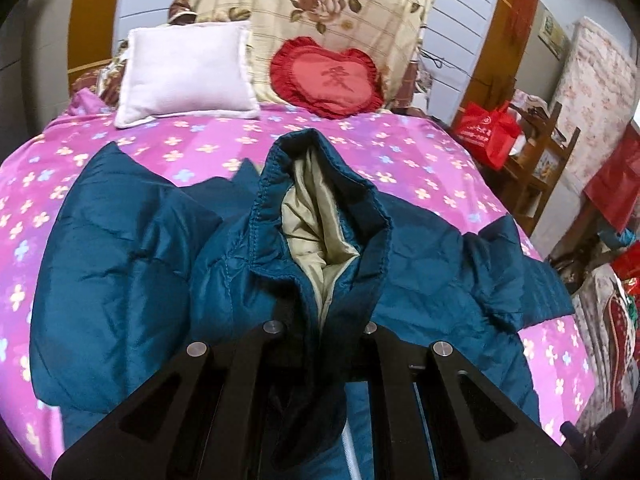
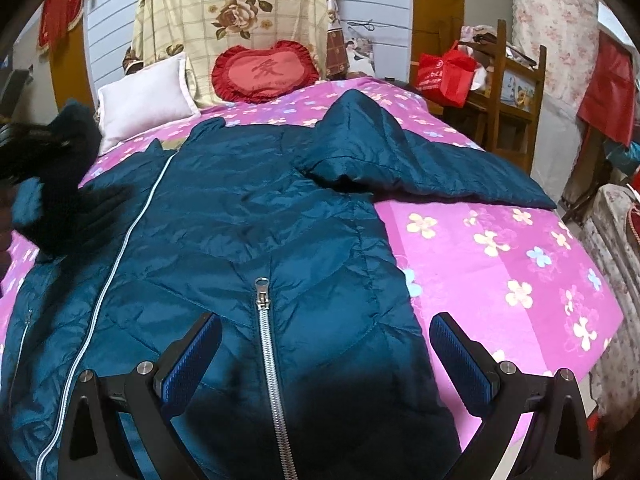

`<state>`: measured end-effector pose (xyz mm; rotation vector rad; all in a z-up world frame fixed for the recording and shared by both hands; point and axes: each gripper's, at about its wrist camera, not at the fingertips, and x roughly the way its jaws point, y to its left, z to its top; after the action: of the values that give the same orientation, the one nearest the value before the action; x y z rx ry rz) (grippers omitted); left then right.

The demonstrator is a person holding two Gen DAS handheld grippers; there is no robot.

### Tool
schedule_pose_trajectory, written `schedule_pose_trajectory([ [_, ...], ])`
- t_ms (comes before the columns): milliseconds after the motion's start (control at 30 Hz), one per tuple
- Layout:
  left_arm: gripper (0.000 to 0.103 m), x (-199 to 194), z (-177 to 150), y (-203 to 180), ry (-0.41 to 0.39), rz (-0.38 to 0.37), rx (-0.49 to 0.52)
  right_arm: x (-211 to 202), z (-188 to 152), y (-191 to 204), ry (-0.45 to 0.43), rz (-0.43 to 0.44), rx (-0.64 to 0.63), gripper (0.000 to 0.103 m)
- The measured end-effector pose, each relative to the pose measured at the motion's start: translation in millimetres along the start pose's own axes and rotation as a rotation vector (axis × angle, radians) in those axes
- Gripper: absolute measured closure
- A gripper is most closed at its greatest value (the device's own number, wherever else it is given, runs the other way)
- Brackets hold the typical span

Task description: Fold large clothes

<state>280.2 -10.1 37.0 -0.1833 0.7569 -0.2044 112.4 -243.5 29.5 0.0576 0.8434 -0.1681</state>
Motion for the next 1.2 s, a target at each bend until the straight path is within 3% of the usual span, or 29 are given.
schedule_pose_trajectory([
  [167,0.097,22.5,0.8,-5.4,0.025,-0.027,-0.016,-1.4,-0.4,-2.5,0.003,0.01,0.008,0.0],
  [300,0.097,39.4,-0.9,-15.3,0.053,-0.09,-0.028,-2.0,-0.5,-5.3,0.006,0.01,0.01,0.0],
  [600,0.097,61.3,4.7,-71.7,0.045,-0.225,0.055,-0.4,0.1,-16.4,0.017,0.011,0.031,0.0],
  [767,0.097,73.2,7.6,-109.3,0.057,-0.288,0.084,4.1,0.2,-19.0,0.034,-0.027,0.031,0.0],
  [867,0.097,80.3,6.0,-124.2,0.065,-0.308,0.097,6.5,0.8,-20.6,0.037,-0.107,0.02,0.0],
  [967,0.087,88.0,0.0,-128.5,0.094,-0.282,0.096,8.4,1.1,-24.6,0.041,-0.118,0.027,0.0],
  [1033,0.047,91.7,-3.3,-122.9,0.137,-0.304,0.07,9.8,1.5,-26.5,0.043,-0.123,0.032,0.0],
  [1067,0.039,90.2,-4.4,-121.2,0.146,-0.31,0.063,10.0,1.6,-26.6,0.043,-0.125,0.033,0.0],
  [1100,0.034,85.9,-5.4,-117.6,0.146,-0.319,0.055,10.7,1.8,-26.2,0.044,-0.126,0.034,0.0],
  [1200,0.034,65.4,-9.4,-110.4,0.148,-0.351,0.08,11.2,3.0,-24.7,0.038,-0.133,0.035,0.0],
])
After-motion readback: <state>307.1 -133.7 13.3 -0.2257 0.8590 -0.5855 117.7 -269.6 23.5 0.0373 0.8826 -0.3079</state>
